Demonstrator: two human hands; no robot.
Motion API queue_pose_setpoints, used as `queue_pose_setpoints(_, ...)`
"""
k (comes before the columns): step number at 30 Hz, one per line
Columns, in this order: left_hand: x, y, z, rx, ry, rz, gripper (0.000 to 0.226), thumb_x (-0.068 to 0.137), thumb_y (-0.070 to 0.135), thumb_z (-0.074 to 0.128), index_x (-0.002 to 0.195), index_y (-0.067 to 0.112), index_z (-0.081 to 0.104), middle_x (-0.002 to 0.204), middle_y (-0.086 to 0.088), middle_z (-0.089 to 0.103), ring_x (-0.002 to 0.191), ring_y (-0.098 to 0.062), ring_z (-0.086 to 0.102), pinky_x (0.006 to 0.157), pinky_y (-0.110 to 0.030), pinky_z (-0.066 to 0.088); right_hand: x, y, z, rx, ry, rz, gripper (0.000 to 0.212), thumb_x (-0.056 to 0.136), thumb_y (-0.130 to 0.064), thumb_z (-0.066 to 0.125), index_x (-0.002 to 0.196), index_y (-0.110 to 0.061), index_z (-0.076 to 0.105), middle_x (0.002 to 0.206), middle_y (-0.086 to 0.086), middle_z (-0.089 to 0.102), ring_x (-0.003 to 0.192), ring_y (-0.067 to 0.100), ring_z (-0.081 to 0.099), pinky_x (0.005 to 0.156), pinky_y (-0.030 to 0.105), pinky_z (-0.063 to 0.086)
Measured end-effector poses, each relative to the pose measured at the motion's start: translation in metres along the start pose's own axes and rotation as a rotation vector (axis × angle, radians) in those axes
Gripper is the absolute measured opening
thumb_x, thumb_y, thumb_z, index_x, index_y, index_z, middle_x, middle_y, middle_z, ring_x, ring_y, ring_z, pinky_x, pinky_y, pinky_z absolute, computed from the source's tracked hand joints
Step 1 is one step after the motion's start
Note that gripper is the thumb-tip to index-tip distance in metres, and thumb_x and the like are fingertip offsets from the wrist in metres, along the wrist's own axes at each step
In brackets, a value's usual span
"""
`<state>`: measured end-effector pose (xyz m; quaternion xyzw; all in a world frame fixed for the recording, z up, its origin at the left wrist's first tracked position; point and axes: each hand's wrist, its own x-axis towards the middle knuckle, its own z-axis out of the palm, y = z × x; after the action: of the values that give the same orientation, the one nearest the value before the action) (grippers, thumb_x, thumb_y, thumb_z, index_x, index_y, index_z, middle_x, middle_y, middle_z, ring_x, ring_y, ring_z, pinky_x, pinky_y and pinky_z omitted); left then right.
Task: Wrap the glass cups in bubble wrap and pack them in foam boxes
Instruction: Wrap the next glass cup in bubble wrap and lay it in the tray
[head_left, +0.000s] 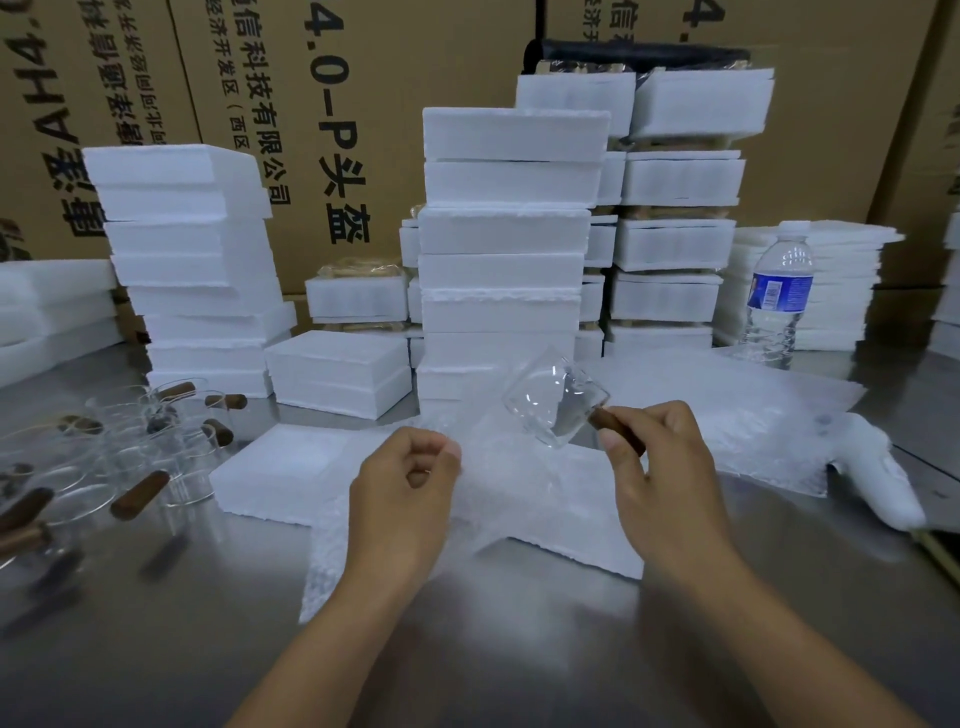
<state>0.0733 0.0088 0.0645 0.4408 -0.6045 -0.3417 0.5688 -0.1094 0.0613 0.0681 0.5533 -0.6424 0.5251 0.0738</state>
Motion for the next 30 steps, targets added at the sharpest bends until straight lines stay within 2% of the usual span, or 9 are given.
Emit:
queue_pose_setpoints(4, -0.004, 0.003, -0.002, -0.033, -0.001, 0.071, 0.015, 0.09, 0.02, 0.06, 0.078, 0.029, 0.063, 0.074, 0.016, 0.067, 0.07, -0.001, 0.06, 0.066, -0.009, 0.047, -0.001, -0.003, -0.007, -0.265, -0.008, -0.082, 0.022, 0.093, -0.022, 0.054, 0.11, -0.018, 0.066, 0.091, -0.01, 0.042, 0.079, 0.012, 0.045, 0.07, 0.018, 0.04)
queue_pose_setpoints(7, -0.007, 0.006, -0.005, -0.024, -0.004, 0.116, 0.014, 0.09, 0.024, 0.061, 0.079, 0.033, 0.063, 0.078, 0.019, 0.065, 0.076, -0.004, 0.06, 0.072, -0.015, 0.049, 0.0, -0.007, -0.013, -0.442, -0.041, -0.156, 0.017, 0.092, -0.018, 0.057, 0.103, -0.01, 0.069, 0.089, -0.002, 0.043, 0.075, 0.015, 0.037, 0.069, 0.034, 0.042)
queue_pose_setpoints(10, -0.01, 0.009, -0.009, 0.011, -0.011, 0.163, 0.015, 0.089, 0.025, 0.063, 0.077, 0.034, 0.064, 0.078, 0.016, 0.063, 0.072, -0.001, 0.055, 0.066, -0.008, 0.044, -0.001, -0.01, -0.017, -0.482, -0.063, -0.174, 0.015, 0.089, -0.014, 0.061, 0.099, -0.005, 0.07, 0.087, 0.006, 0.05, 0.074, 0.016, 0.035, 0.066, 0.035, 0.041)
queue_pose_setpoints(12, -0.011, 0.011, -0.01, 0.044, 0.001, 0.208, 0.018, 0.088, 0.023, 0.065, 0.076, 0.036, 0.064, 0.078, 0.012, 0.06, 0.07, 0.0, 0.052, 0.064, -0.006, 0.039, 0.001, -0.012, -0.018, -0.447, -0.086, -0.16, 0.02, 0.091, -0.018, 0.059, 0.104, -0.007, 0.068, 0.09, 0.001, 0.047, 0.076, 0.016, 0.039, 0.069, 0.034, 0.041)
queue_pose_setpoints(17, -0.013, 0.017, -0.009, 0.044, 0.019, 0.276, 0.021, 0.086, 0.02, 0.066, 0.076, 0.038, 0.063, 0.077, 0.013, 0.055, 0.069, 0.001, 0.05, 0.064, -0.005, 0.038, 0.0, -0.02, -0.013, -0.166, -0.249, -0.095, 0.025, 0.093, -0.025, 0.053, 0.115, -0.021, 0.064, 0.094, -0.009, 0.043, 0.09, 0.016, 0.05, 0.084, 0.033, 0.045)
queue_pose_setpoints(23, -0.016, 0.027, -0.01, -0.012, -0.009, 0.361, 0.018, 0.086, 0.025, 0.065, 0.079, 0.042, 0.062, 0.088, 0.011, 0.059, 0.076, 0.001, 0.055, 0.067, -0.007, 0.039, -0.009, -0.026, -0.007, -0.218, -0.307, -0.14, 0.022, 0.094, -0.024, 0.053, 0.109, -0.017, 0.066, 0.094, -0.003, 0.047, 0.093, 0.018, 0.052, 0.087, 0.038, 0.044)
queue_pose_setpoints(25, -0.019, 0.03, -0.009, 0.009, -0.03, 0.403, 0.013, 0.084, 0.032, 0.063, 0.079, 0.043, 0.062, 0.089, 0.009, 0.06, 0.077, 0.0, 0.054, 0.069, -0.007, 0.038, -0.01, -0.029, -0.007, -0.127, -0.296, -0.118, 0.016, 0.093, -0.026, 0.053, 0.097, -0.025, 0.068, 0.087, -0.008, 0.043, 0.087, 0.01, 0.05, 0.081, 0.031, 0.044)
queue_pose_setpoints(27, -0.023, 0.033, -0.009, 0.038, -0.058, 0.445, 0.005, 0.081, 0.038, 0.06, 0.08, 0.043, 0.062, 0.089, 0.008, 0.058, 0.078, 0.0, 0.052, 0.07, -0.006, 0.037, -0.01, -0.035, -0.007, -0.022, -0.283, -0.06, 0.028, 0.09, -0.029, 0.055, 0.065, -0.039, 0.061, 0.078, -0.01, 0.04, 0.075, -0.003, 0.048, 0.067, 0.015, 0.037)
queue_pose_setpoints(30, -0.029, 0.035, -0.007, 0.085, -0.097, 0.551, 0.009, 0.084, 0.034, 0.064, 0.083, 0.043, 0.061, 0.088, 0.011, 0.057, 0.08, 0.001, 0.051, 0.071, -0.004, 0.037, -0.007, -0.045, -0.011, 0.156, -0.301, 0.113, 0.046, 0.085, -0.024, 0.066, 0.04, -0.031, 0.055, 0.059, -0.01, 0.048, 0.046, -0.006, 0.043, 0.044, 0.006, 0.031)
